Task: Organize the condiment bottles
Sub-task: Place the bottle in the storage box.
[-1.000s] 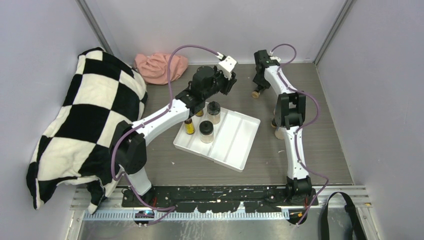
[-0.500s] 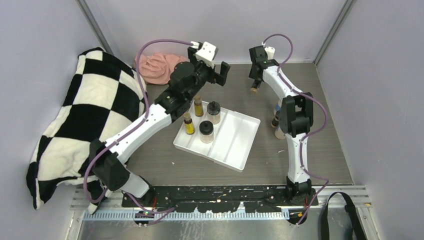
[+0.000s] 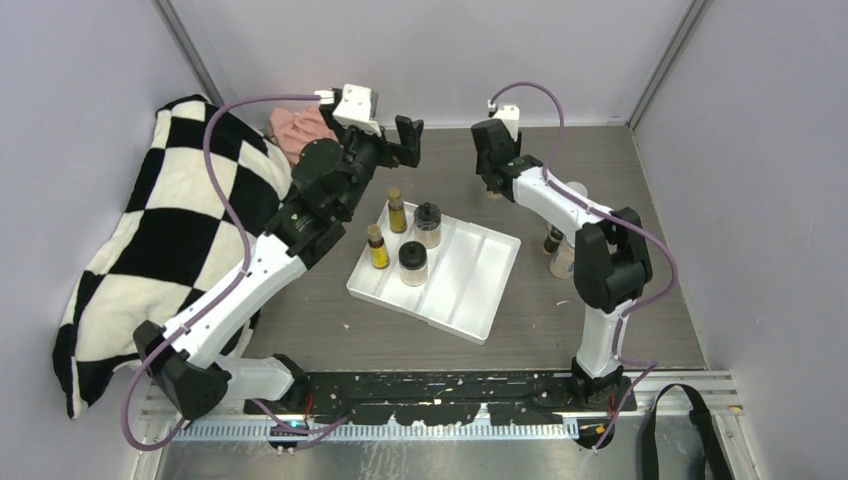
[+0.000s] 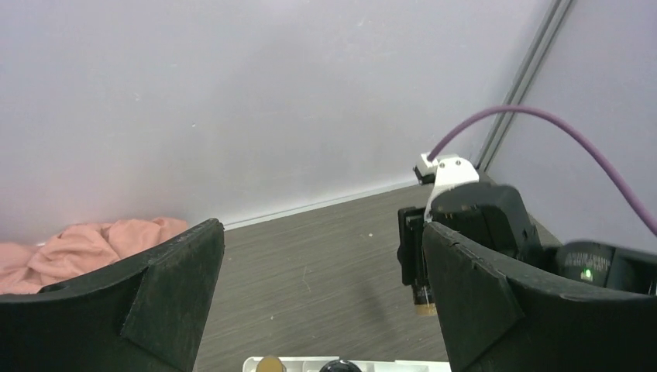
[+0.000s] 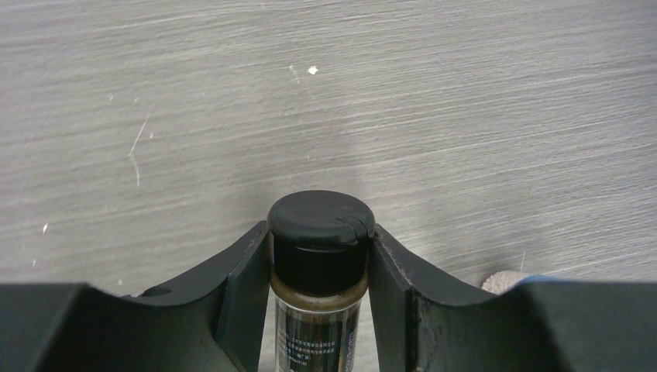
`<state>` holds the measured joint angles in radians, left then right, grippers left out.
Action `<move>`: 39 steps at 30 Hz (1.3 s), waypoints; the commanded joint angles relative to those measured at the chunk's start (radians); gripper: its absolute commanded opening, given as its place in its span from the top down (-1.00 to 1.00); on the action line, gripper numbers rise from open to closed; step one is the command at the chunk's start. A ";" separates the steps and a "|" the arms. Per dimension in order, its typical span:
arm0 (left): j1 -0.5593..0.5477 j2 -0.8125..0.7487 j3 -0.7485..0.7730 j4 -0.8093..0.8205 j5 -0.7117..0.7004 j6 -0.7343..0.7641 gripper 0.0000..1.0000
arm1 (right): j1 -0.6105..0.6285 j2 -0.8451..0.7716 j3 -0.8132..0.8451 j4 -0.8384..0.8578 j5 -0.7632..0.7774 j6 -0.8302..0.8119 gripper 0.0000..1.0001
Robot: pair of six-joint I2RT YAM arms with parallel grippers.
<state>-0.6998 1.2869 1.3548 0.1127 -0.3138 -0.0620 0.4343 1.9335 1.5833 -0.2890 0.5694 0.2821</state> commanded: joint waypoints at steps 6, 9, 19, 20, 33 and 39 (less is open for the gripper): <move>0.005 -0.137 -0.045 -0.045 -0.050 -0.110 -0.99 | 0.160 -0.221 -0.321 0.480 0.232 -0.151 0.99; 0.003 -0.160 -0.054 -0.069 -0.048 -0.126 -1.00 | 0.199 -0.255 -0.422 0.618 0.269 -0.179 0.99; 0.003 -0.207 -0.084 -0.106 -0.057 -0.166 -0.99 | 0.327 -0.236 -0.652 1.111 0.353 -0.370 0.99; 0.003 -0.213 -0.087 -0.106 -0.060 -0.166 -0.99 | 0.335 -0.230 -0.666 1.153 0.356 -0.386 0.99; 0.003 -0.227 -0.092 -0.107 -0.052 -0.165 -1.00 | 0.428 -0.107 -0.772 1.582 0.438 -0.573 0.99; 0.003 -0.239 -0.104 -0.092 -0.047 -0.170 -1.00 | 0.456 -0.021 -0.795 1.725 0.473 -0.640 0.99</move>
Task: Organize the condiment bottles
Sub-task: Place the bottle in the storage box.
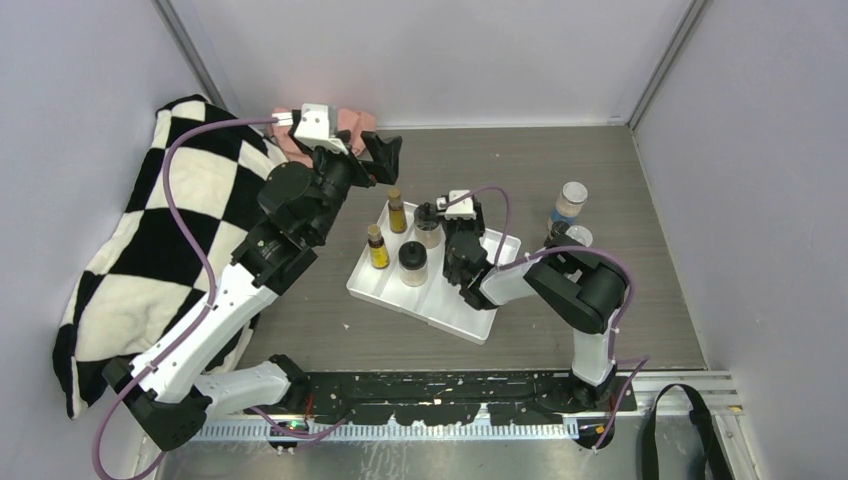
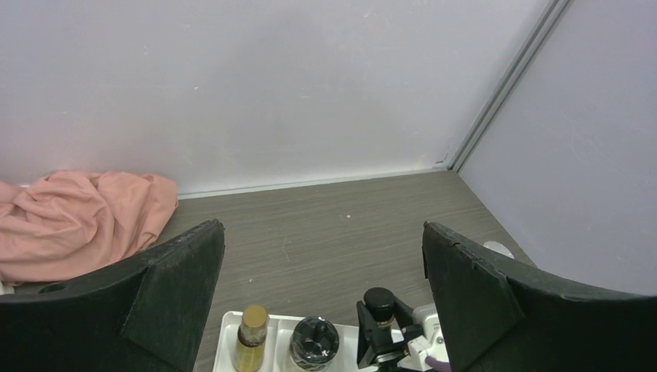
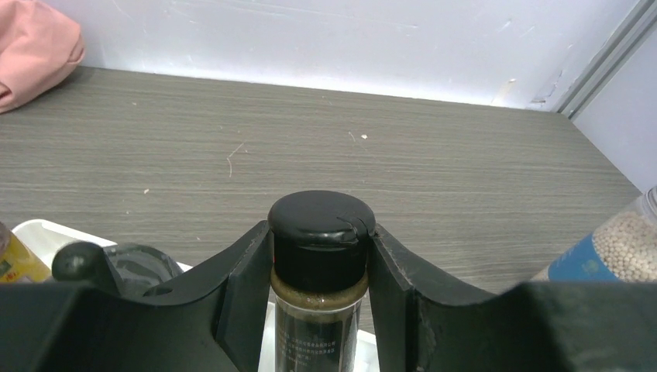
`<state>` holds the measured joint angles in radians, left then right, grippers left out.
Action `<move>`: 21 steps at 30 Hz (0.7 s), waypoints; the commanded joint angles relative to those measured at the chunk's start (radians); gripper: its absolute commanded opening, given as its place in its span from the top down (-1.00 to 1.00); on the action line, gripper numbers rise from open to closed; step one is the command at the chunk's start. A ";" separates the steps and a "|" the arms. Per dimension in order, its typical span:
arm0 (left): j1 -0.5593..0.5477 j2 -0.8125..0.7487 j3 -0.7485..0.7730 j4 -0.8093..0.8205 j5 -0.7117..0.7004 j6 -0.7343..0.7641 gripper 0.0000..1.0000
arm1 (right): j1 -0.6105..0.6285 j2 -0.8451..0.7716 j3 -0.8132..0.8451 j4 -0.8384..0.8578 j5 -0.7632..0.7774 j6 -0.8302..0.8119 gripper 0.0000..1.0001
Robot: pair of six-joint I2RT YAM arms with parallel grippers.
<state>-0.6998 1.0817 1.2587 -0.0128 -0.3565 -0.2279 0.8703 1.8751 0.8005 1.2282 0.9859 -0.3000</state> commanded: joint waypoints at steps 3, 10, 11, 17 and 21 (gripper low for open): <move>0.003 -0.038 -0.010 0.037 -0.003 -0.002 -1.00 | 0.021 0.053 -0.025 0.211 0.055 -0.035 0.99; 0.003 -0.038 -0.010 0.042 0.000 0.003 -1.00 | 0.025 0.063 -0.021 0.211 0.054 -0.045 0.99; 0.003 -0.036 -0.010 0.043 0.000 0.005 -1.00 | 0.025 0.064 -0.020 0.211 0.050 -0.044 0.99; 0.003 -0.031 -0.016 0.049 -0.002 0.009 -1.00 | 0.023 0.097 0.012 0.209 0.066 -0.050 0.99; 0.003 -0.029 -0.018 0.058 -0.001 0.014 -1.00 | 0.024 0.120 0.026 0.200 0.086 -0.041 0.99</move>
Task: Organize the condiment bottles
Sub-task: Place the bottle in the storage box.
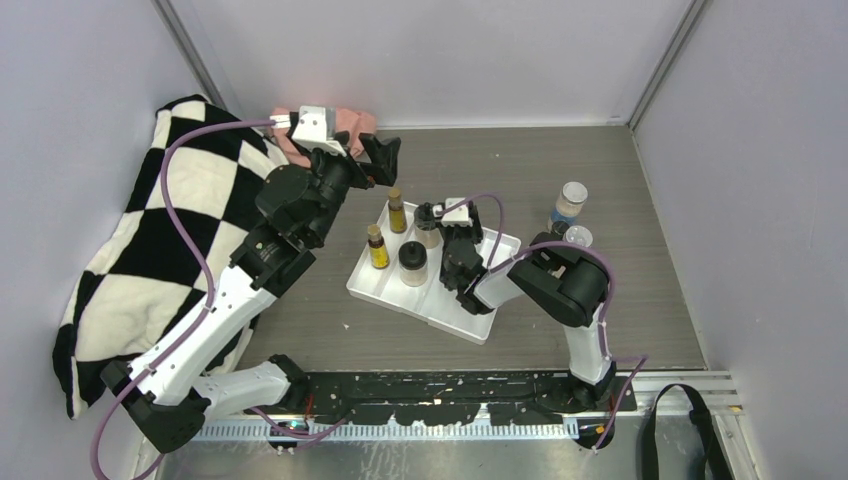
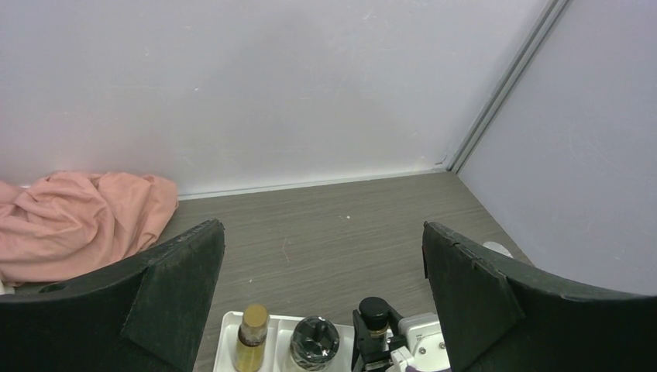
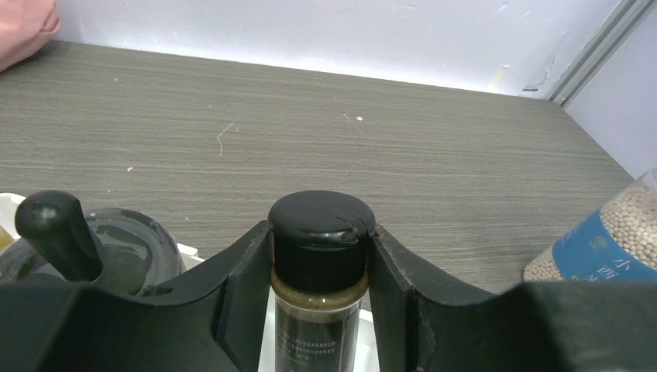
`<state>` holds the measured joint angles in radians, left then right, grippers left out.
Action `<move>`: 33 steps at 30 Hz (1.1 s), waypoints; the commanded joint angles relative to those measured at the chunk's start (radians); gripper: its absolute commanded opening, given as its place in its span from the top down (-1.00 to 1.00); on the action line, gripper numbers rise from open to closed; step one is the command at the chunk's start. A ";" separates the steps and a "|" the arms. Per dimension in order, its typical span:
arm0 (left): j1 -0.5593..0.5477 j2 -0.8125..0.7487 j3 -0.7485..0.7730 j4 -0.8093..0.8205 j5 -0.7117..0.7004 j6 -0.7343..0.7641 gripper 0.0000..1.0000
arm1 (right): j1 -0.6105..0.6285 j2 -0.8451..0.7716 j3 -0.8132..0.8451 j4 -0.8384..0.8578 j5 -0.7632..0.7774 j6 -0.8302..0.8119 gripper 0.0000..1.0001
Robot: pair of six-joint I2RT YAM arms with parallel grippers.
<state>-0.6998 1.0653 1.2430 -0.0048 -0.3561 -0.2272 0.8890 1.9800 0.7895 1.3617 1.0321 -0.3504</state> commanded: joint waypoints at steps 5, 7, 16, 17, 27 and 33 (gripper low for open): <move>0.003 -0.011 -0.004 0.063 0.000 0.016 -1.00 | 0.004 0.022 0.038 0.036 0.055 0.034 0.99; 0.003 -0.011 -0.006 0.064 0.000 0.016 -1.00 | 0.005 0.024 0.039 0.028 0.067 0.043 0.99; 0.003 -0.016 -0.026 0.076 -0.003 0.019 -1.00 | 0.005 0.048 0.027 0.030 0.075 0.072 0.99; 0.003 -0.016 -0.028 0.078 -0.002 0.019 -1.00 | 0.004 0.048 0.025 0.030 0.077 0.075 0.99; 0.003 -0.015 -0.050 0.096 -0.004 0.018 -1.00 | 0.005 0.067 0.014 0.028 0.083 0.105 0.99; 0.003 -0.008 -0.051 0.101 0.000 0.017 -0.99 | 0.004 0.054 0.008 -0.008 0.093 0.134 0.99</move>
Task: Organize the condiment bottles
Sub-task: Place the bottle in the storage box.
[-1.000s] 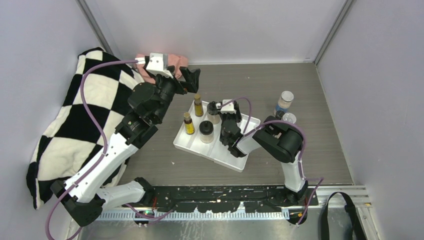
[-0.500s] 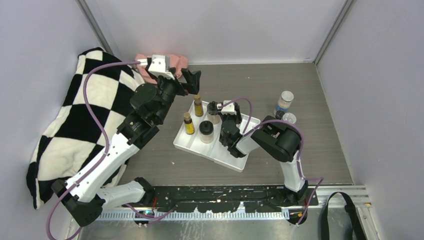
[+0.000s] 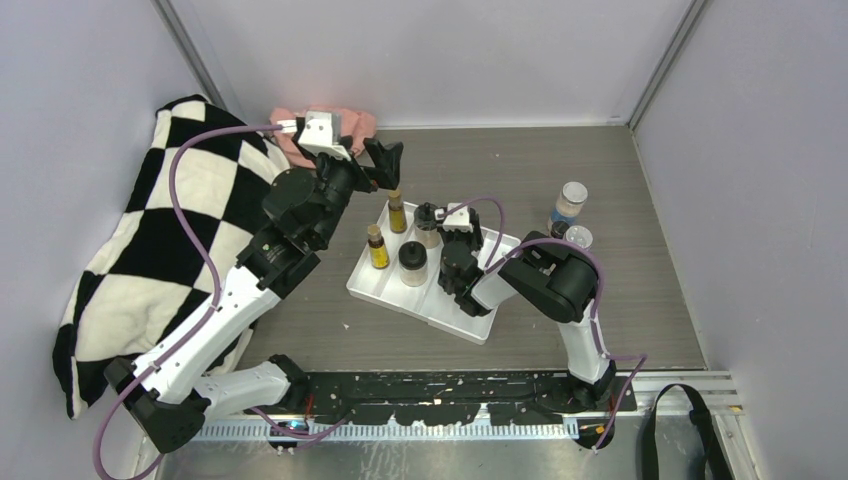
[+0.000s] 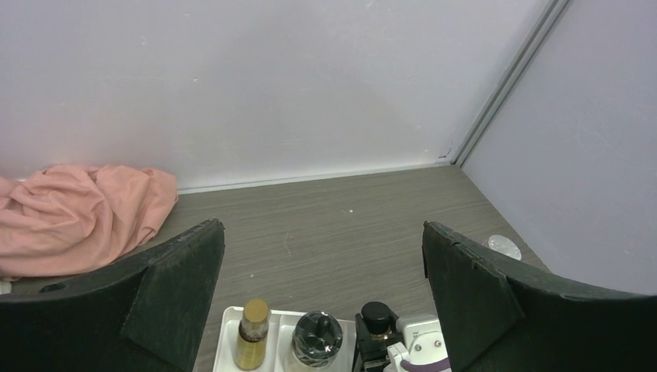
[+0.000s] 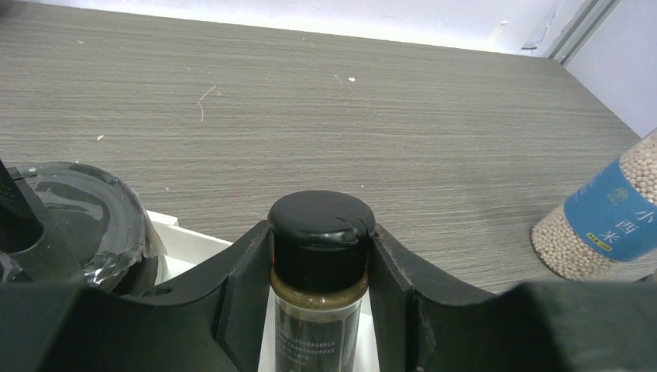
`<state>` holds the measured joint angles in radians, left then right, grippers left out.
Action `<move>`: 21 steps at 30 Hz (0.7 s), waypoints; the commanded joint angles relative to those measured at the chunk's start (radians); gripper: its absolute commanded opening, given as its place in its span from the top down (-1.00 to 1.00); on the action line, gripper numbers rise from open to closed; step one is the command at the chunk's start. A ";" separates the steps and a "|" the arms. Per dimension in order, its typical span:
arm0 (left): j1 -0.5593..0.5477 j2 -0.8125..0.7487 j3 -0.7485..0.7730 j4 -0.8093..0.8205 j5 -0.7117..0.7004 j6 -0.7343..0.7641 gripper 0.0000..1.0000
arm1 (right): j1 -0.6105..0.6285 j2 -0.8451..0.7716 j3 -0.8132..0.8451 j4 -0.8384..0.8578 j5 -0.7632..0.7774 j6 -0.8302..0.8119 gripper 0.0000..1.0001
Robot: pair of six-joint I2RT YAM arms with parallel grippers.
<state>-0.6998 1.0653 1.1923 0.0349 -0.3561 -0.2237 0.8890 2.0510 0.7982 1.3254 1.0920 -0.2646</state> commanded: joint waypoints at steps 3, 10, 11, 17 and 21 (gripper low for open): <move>0.003 -0.008 -0.006 0.065 0.000 0.012 -0.99 | 0.006 -0.020 0.002 0.010 0.038 0.064 0.99; 0.003 -0.008 -0.016 0.069 0.000 0.011 -1.00 | 0.008 -0.027 0.011 -0.036 0.057 0.091 0.99; 0.003 -0.008 -0.017 0.069 0.000 0.011 -1.00 | 0.009 -0.029 0.011 -0.041 0.058 0.097 0.99; 0.003 -0.016 -0.027 0.074 -0.001 0.009 -1.00 | 0.020 -0.024 0.021 -0.061 0.068 0.101 0.99; 0.003 -0.018 -0.031 0.076 -0.003 0.009 -0.99 | 0.029 -0.021 0.025 -0.066 0.075 0.098 0.99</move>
<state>-0.6998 1.0653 1.1656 0.0563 -0.3561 -0.2241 0.8986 2.0506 0.8059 1.2686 1.1339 -0.2028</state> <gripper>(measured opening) 0.996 0.504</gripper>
